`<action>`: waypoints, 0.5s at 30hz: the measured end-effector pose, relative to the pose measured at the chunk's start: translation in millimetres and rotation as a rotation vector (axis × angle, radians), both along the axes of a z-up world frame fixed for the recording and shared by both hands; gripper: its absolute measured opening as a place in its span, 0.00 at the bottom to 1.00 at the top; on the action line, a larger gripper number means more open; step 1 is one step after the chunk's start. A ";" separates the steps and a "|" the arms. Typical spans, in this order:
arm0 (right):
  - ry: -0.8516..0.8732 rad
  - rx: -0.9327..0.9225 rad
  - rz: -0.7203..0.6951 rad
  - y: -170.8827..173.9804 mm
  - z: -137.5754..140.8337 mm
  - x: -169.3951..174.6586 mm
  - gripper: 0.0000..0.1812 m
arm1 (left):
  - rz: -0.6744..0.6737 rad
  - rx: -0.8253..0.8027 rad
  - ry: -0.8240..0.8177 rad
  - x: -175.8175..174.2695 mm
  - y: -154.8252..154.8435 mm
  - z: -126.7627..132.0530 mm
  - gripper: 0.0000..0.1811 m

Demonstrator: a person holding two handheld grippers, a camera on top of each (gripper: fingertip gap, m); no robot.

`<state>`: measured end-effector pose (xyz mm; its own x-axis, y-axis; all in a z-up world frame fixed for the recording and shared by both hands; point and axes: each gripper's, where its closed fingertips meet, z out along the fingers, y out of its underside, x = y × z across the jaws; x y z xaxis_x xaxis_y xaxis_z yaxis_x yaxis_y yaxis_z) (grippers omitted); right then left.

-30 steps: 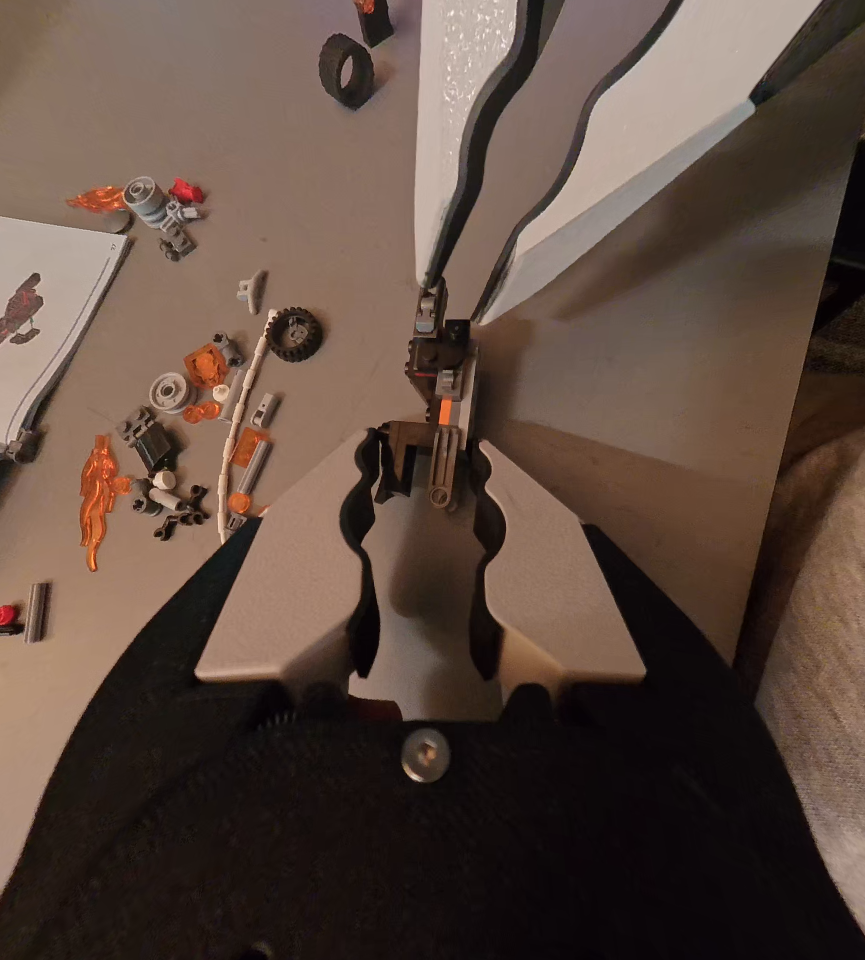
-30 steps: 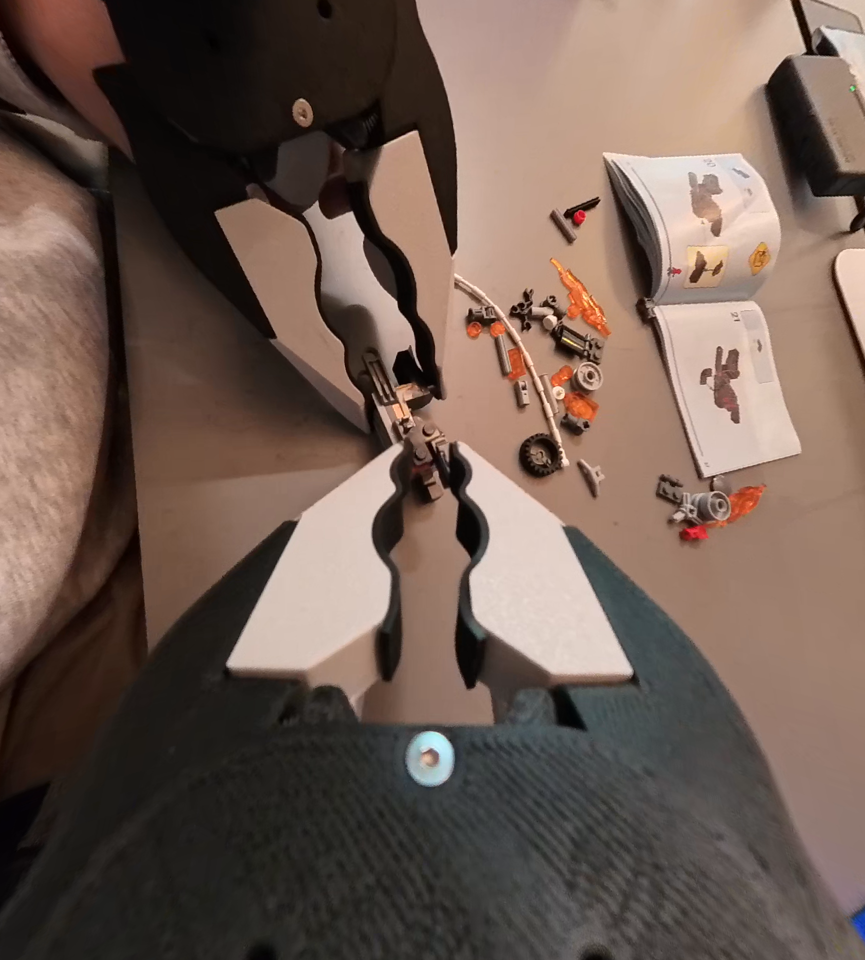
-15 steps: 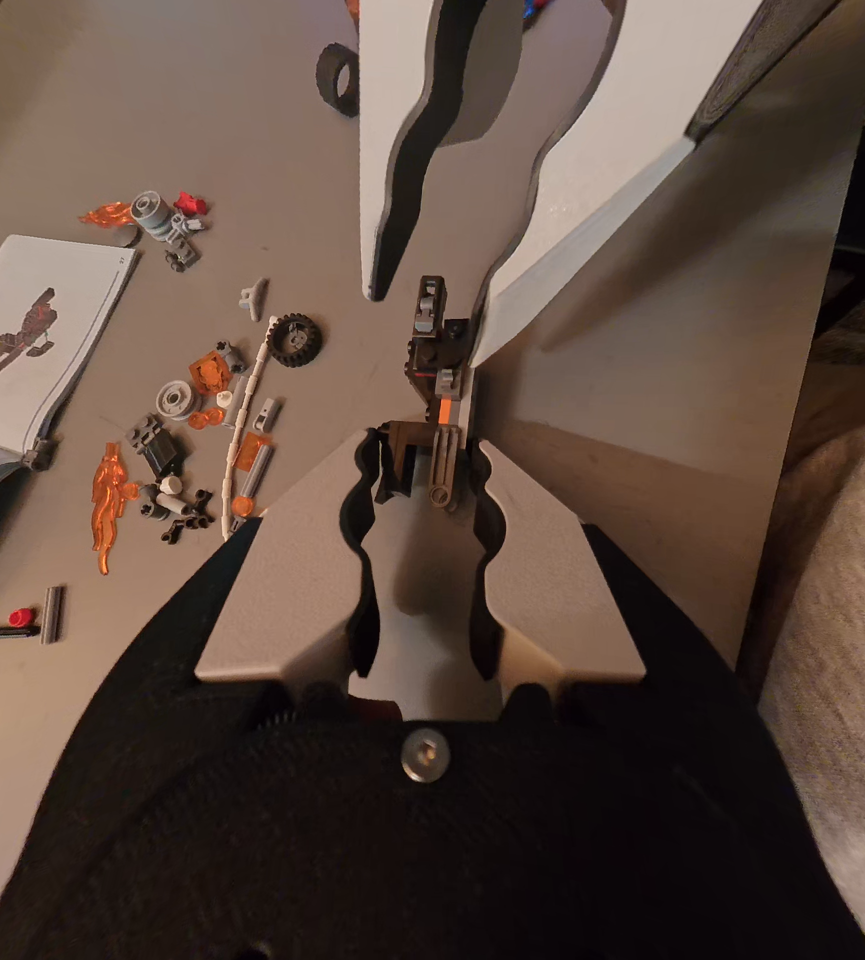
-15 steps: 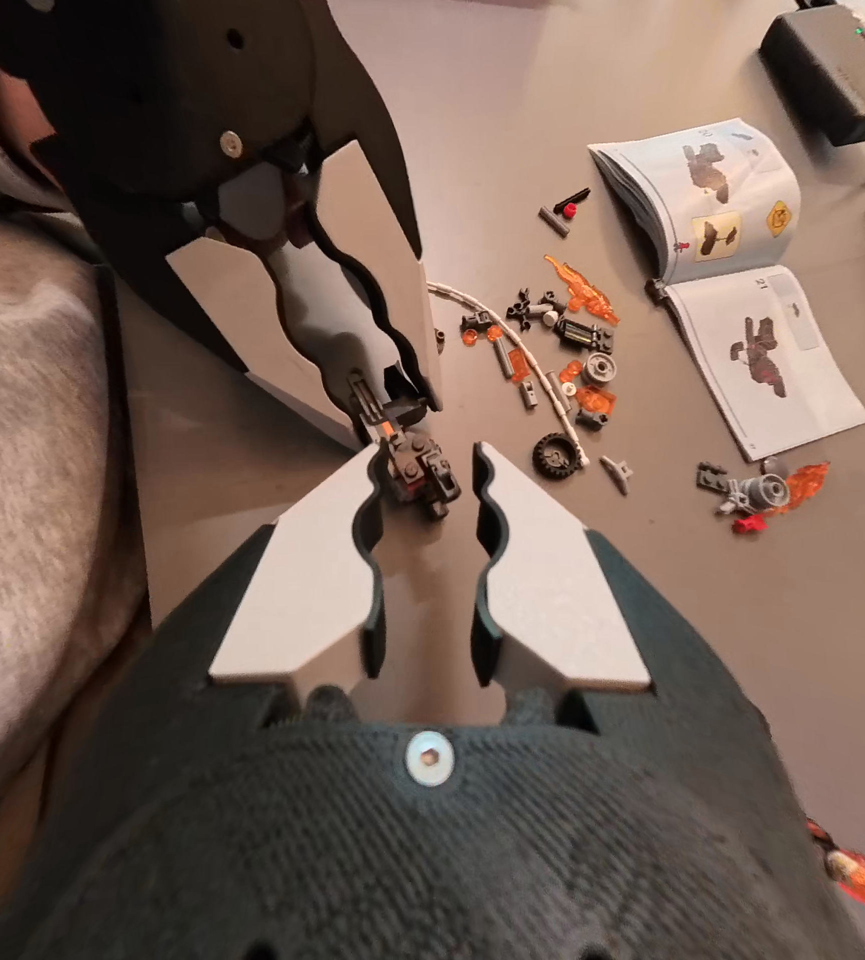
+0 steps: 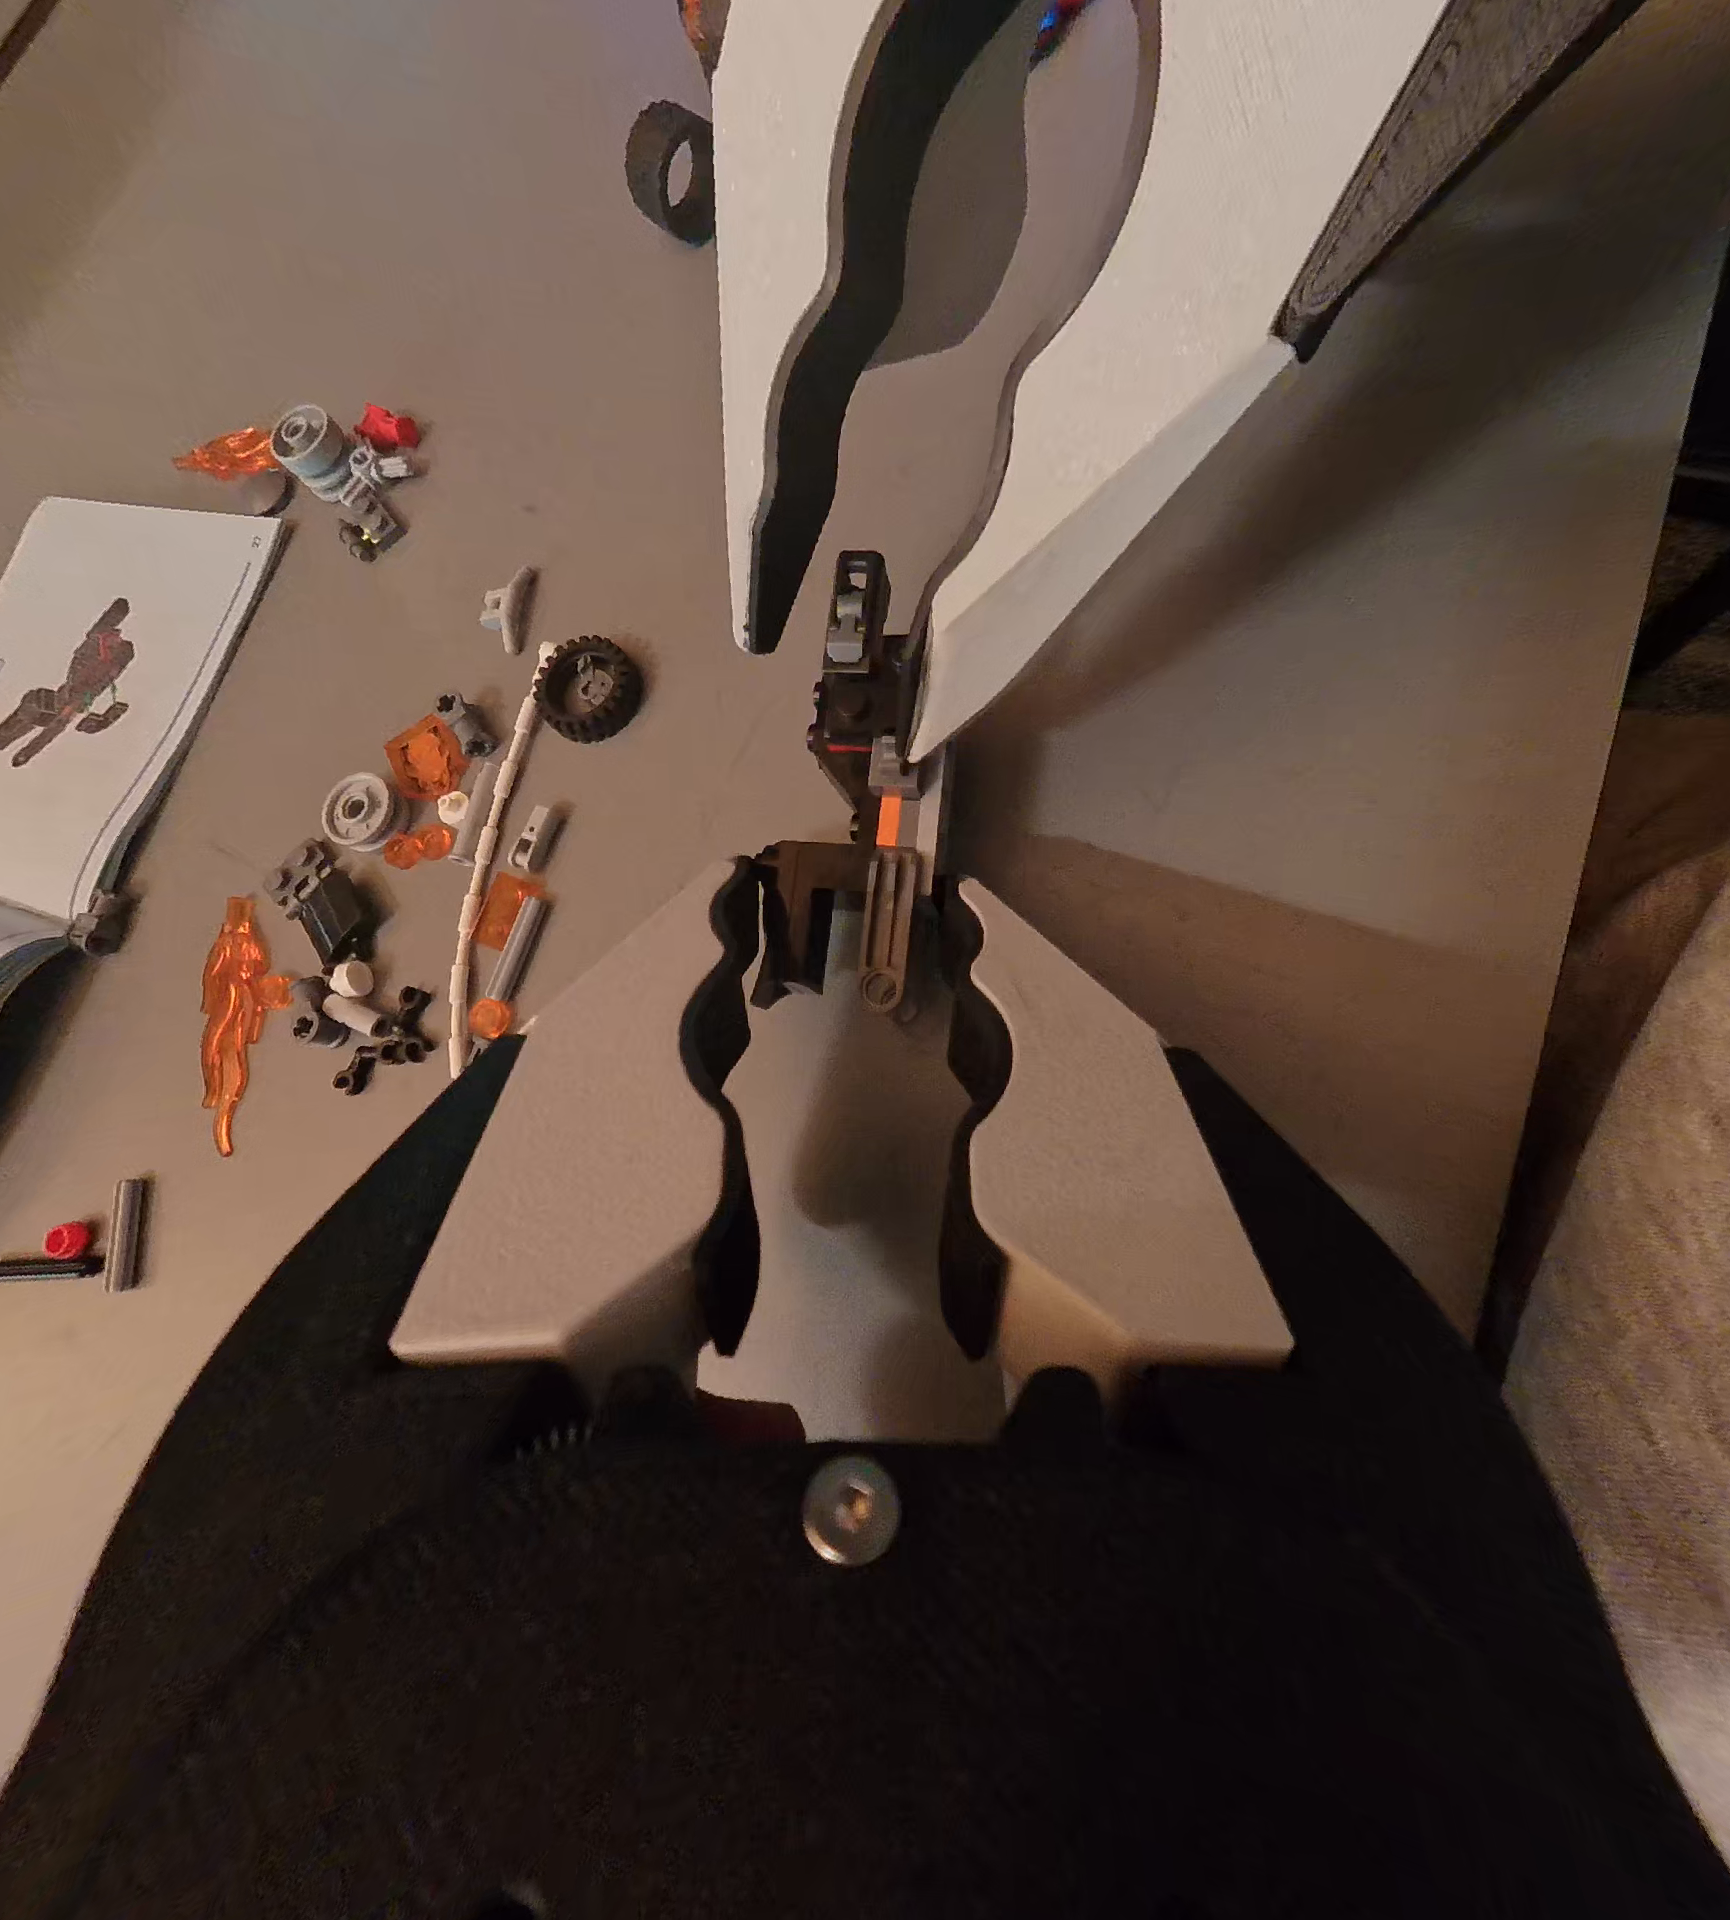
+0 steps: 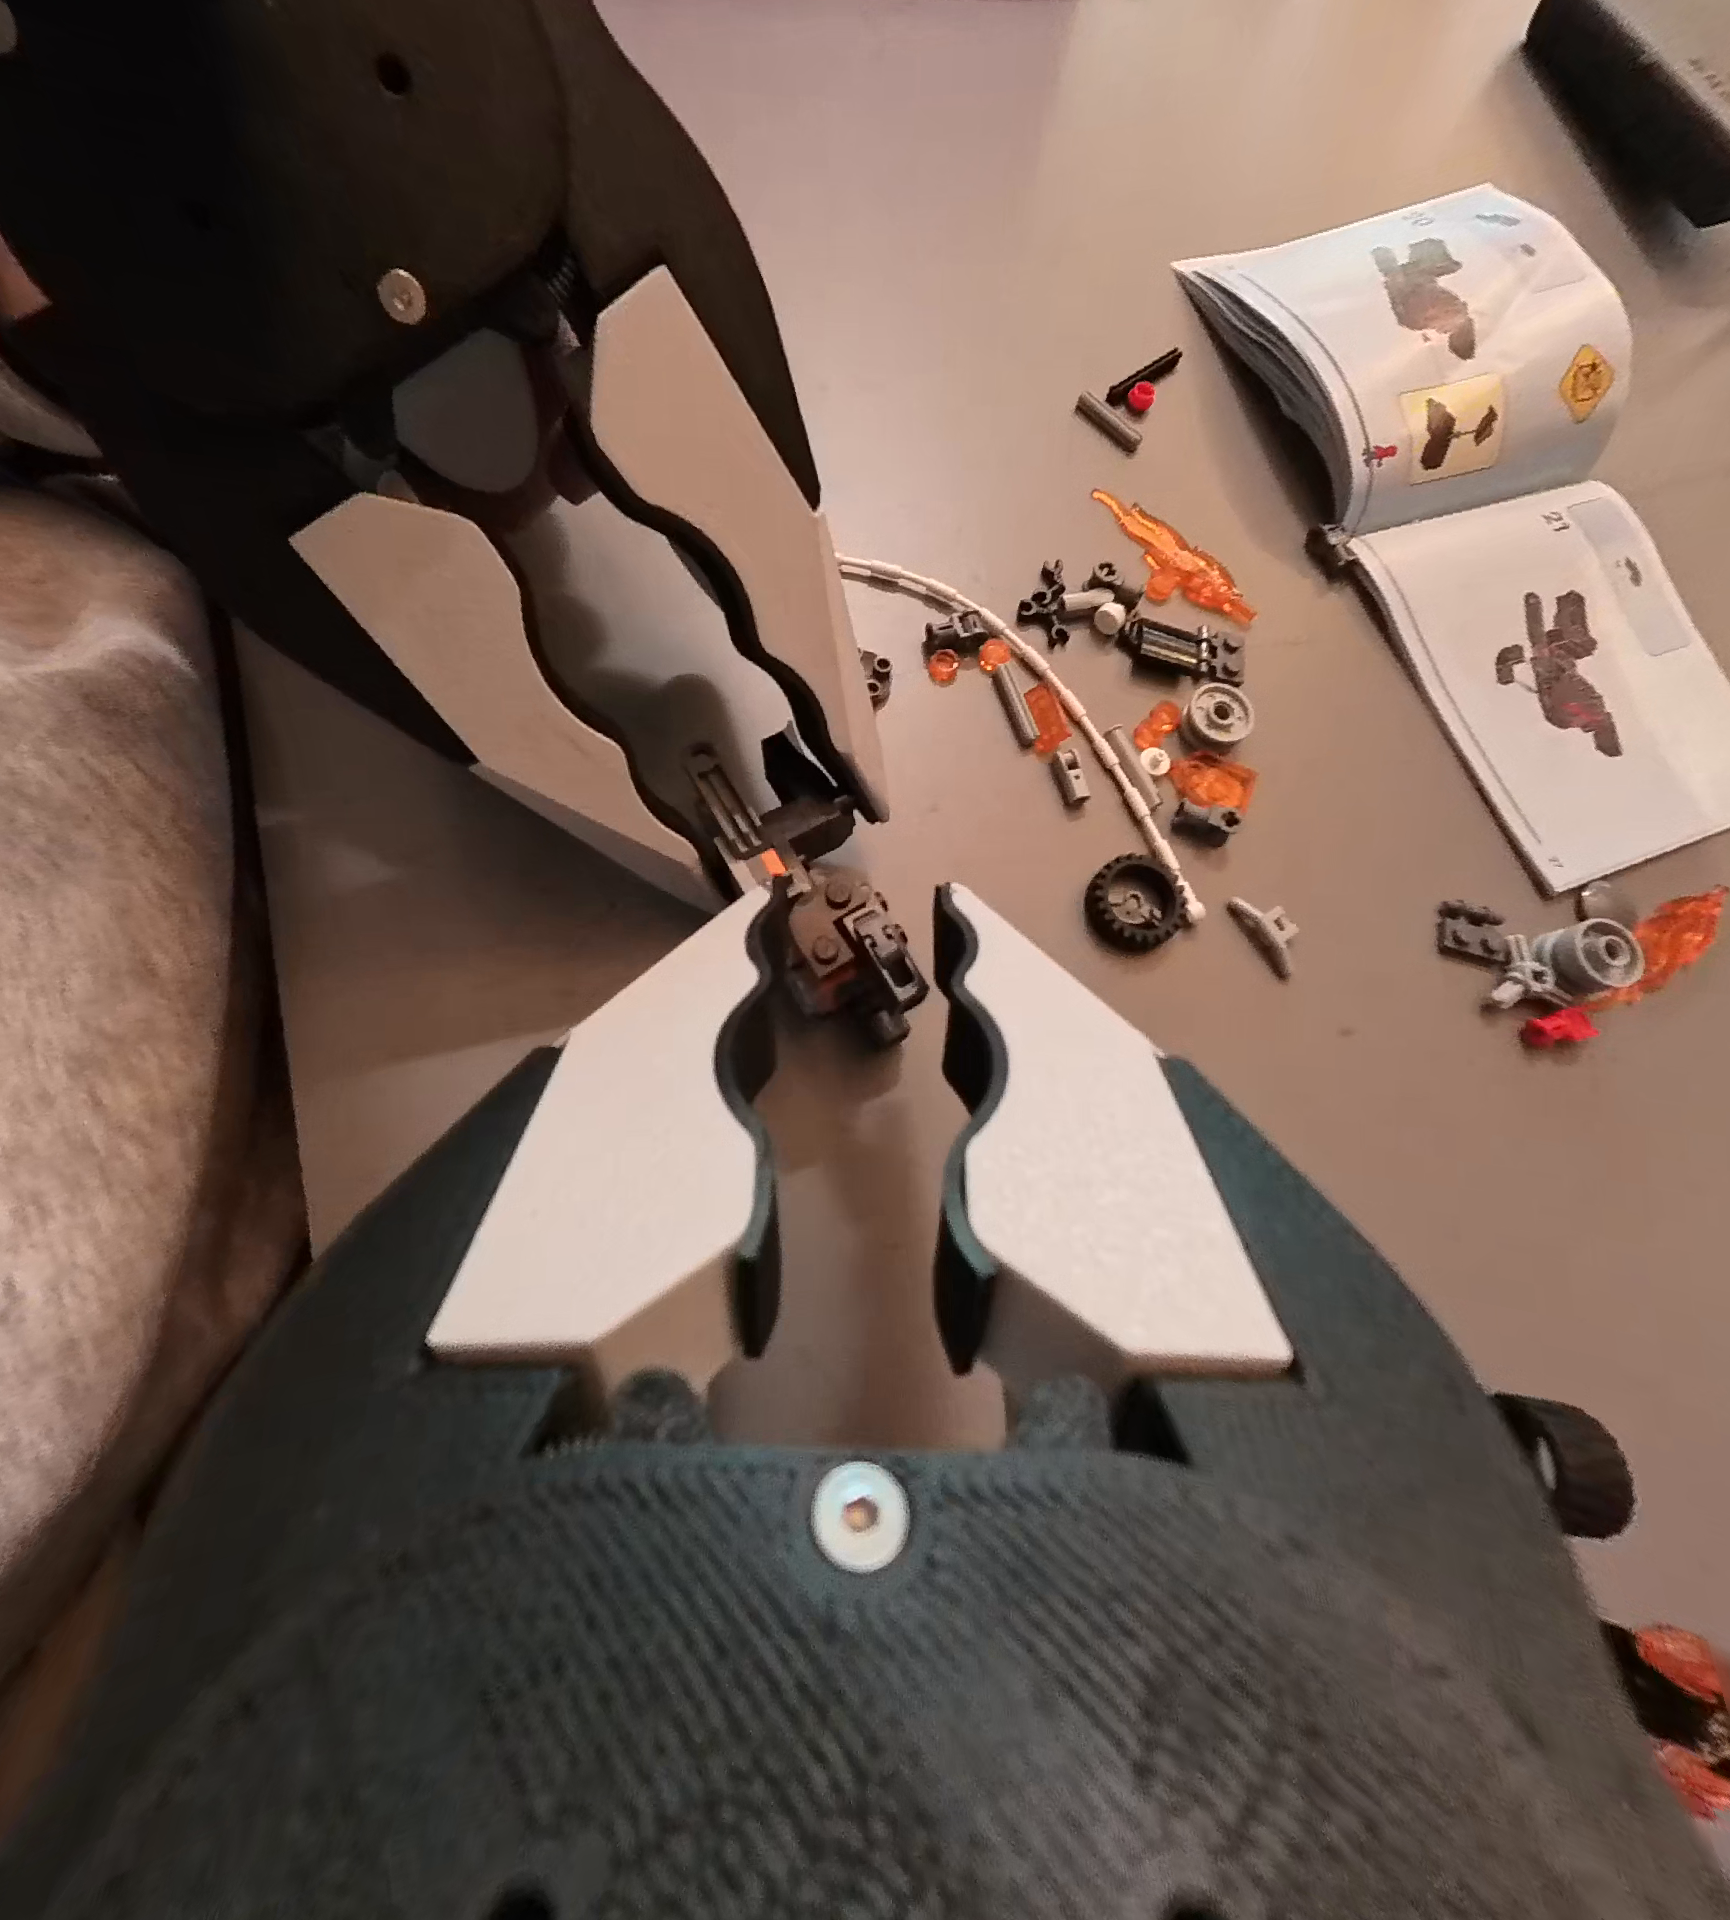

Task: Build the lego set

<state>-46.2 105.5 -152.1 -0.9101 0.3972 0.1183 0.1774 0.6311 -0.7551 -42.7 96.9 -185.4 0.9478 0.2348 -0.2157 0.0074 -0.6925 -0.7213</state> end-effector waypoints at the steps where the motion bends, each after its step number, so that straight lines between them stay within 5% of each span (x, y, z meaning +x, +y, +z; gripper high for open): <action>1: -0.005 -0.004 -0.002 0.0 0.0 0.0 0.15 | 0.000 0.000 0.000 0.0 0.0 0.0 0.18; 15: -0.039 -0.060 -0.045 3.9 4.8 -2.0 0.14 | 0.000 0.000 0.002 0.0 0.1 0.2 0.18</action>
